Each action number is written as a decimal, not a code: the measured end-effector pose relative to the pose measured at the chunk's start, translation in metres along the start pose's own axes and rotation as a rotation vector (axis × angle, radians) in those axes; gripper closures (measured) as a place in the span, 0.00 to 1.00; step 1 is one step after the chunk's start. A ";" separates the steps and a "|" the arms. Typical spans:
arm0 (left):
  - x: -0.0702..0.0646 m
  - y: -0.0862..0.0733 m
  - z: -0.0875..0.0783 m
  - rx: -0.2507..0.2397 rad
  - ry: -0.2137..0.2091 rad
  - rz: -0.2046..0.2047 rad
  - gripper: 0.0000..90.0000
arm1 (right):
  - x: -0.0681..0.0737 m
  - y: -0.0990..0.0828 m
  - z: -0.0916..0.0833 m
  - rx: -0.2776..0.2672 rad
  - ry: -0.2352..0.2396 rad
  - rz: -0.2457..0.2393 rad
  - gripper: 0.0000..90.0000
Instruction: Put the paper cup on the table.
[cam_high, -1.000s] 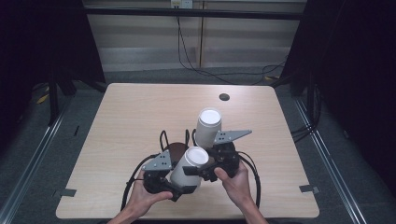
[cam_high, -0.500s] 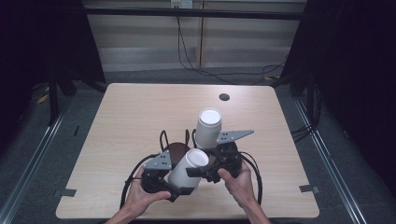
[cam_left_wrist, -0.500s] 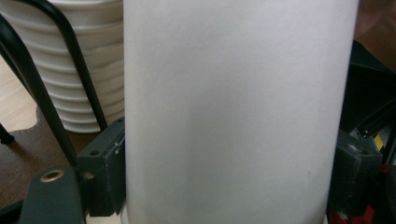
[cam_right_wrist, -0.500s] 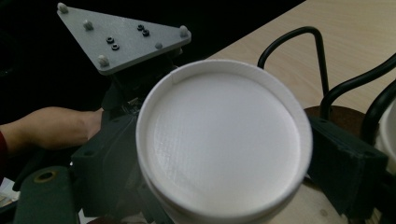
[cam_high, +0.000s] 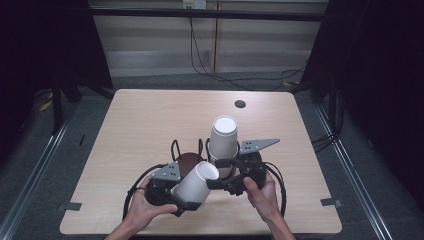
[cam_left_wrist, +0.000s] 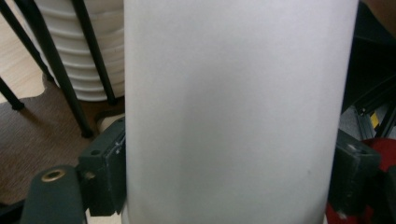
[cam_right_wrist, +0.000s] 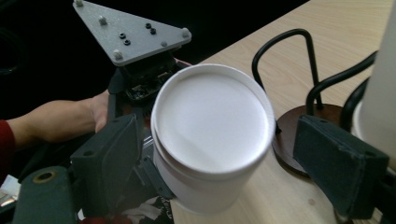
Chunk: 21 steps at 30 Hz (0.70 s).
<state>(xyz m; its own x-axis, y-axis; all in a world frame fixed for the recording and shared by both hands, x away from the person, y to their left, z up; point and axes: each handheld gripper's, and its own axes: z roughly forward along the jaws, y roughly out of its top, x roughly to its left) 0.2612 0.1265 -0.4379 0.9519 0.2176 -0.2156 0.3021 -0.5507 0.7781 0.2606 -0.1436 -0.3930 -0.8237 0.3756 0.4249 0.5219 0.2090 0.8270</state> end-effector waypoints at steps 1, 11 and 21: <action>0.001 0.000 -0.001 0.014 0.000 0.003 0.20 | 0.000 0.000 0.000 0.007 -0.004 0.000 0.16; 0.006 0.002 -0.009 0.079 0.015 0.012 0.20 | -0.001 -0.003 -0.003 0.023 0.028 -0.052 0.16; 0.004 0.014 -0.021 0.134 0.069 0.072 0.21 | 0.001 -0.005 -0.003 0.113 0.006 -0.082 0.17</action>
<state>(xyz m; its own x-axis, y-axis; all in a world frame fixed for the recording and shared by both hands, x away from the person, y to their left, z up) 0.2677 0.1367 -0.4157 0.9670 0.2260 -0.1173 0.2416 -0.6684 0.7035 0.2571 -0.1468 -0.3955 -0.8659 0.3477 0.3597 0.4739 0.3397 0.8124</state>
